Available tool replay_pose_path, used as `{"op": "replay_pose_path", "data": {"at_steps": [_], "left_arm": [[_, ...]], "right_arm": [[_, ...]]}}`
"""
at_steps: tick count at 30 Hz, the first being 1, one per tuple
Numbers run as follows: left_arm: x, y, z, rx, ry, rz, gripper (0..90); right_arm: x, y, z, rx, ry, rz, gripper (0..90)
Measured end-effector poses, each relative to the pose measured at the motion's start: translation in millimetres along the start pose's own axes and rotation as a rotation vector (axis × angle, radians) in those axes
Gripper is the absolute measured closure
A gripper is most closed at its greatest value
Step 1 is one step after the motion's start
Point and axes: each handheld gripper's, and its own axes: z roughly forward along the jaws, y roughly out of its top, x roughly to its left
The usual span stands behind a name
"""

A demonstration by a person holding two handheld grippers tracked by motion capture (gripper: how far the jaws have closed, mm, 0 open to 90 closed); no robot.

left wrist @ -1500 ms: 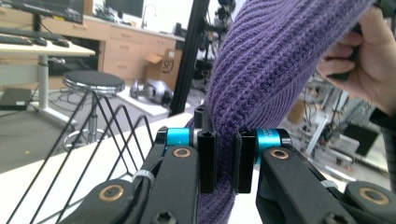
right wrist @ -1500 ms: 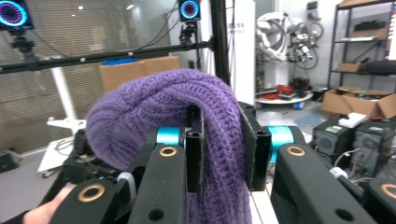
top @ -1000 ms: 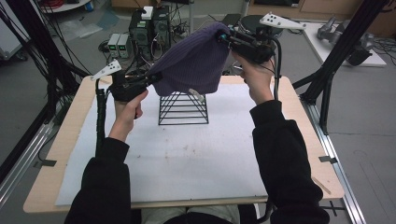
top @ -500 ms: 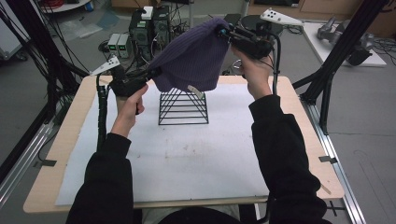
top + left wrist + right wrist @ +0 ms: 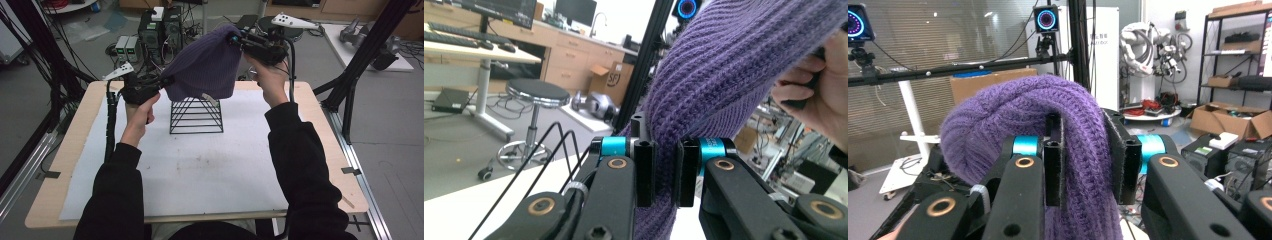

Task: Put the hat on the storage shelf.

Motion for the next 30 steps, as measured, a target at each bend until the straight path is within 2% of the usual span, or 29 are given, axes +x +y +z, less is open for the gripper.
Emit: {"op": "replay_pose_path", "data": {"at_steps": [3, 5, 6, 10, 13, 16, 20, 26, 30], "left_arm": [[0.9, -3.0, 2.1, 0.049, 0.013, 0.025, 82.9], [3.5, -5.9, 2.8, 0.098, 0.028, 0.036, 82.9], [5.1, -8.1, 3.4, 0.124, 0.033, 0.032, 82.8], [7.9, -15.9, 4.1, 0.171, 0.054, 0.04, 82.9], [14.4, -20.3, 3.4, 0.222, 0.056, 0.028, 82.5], [17.3, -22.5, 3.3, 0.244, 0.056, 0.015, 82.5], [19.0, -26.2, 5.6, 0.284, 0.084, 0.022, 82.3], [24.2, -33.0, 8.0, 0.319, 0.083, -0.004, 82.3], [27.1, -37.7, 8.5, 0.337, 0.081, -0.011, 81.9]], "right_arm": [[-1.4, -5.8, -1.0, 0.027, -0.009, 0.014, 72.6], [-1.7, -10.3, -1.3, 0.055, -0.014, 0.021, 72.5], [-1.6, -13.2, -1.3, 0.066, -0.013, 0.019, 72.5], [-3.9, -25.4, 1.1, 0.115, -0.019, 0.029, 71.9], [-5.6, -30.7, 4.8, 0.166, -0.03, 0.035, 71.5], [-4.4, -32.7, 8.3, 0.195, -0.035, 0.031, 71.5], [-3.1, -35.9, 13.0, 0.227, -0.059, 0.038, 72.1], [-3.5, -41.4, 18.6, 0.274, -0.086, 0.056, 72.6], [-3.6, -45.2, 19.3, 0.3, -0.081, 0.061, 72.8]]}}
